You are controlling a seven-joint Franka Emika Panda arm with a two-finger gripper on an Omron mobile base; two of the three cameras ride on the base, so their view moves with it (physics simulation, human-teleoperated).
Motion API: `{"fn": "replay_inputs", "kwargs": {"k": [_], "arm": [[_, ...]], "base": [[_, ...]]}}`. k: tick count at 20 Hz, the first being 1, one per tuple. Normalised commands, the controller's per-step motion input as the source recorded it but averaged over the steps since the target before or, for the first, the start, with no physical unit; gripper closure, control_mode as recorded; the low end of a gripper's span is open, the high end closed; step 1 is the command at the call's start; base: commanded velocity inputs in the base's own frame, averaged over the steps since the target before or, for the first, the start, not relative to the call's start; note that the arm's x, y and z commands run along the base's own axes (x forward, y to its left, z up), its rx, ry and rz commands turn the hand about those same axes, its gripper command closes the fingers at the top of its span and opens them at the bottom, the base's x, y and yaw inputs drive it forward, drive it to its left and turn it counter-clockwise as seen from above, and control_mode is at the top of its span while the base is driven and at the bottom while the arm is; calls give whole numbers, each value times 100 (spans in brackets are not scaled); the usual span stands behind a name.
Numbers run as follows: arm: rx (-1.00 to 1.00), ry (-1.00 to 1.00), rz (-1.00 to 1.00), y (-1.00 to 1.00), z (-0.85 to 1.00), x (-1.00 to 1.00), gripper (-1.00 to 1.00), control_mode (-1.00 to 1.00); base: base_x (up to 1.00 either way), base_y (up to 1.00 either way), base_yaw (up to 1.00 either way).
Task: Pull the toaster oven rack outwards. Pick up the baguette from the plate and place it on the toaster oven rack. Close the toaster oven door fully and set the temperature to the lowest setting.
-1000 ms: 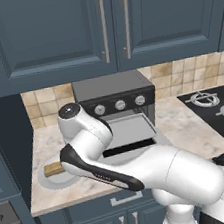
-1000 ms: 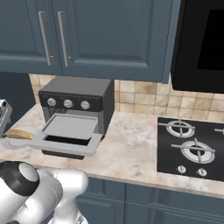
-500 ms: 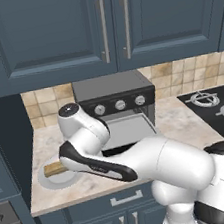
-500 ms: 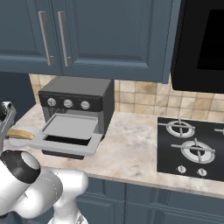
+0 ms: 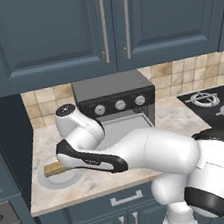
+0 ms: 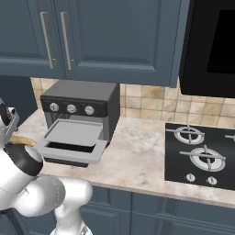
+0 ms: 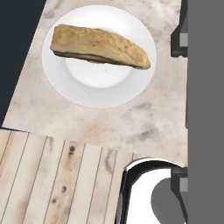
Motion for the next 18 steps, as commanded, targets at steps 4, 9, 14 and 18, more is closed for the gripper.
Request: {"fn": "replay_inputs", "kwargs": {"k": [4,9,14,18], "arm": [[-2,0,0,20,-12,16,-100,-100],[-4,0,0,24,-12,11,-100,-100],[-4,1,0,21,-10,16,-100,-100],[-2,2,0,14,-10,18,-100,-100]], "base": [[0,0,0],[0,0,0],[0,0,0],[0,0,0]]}}
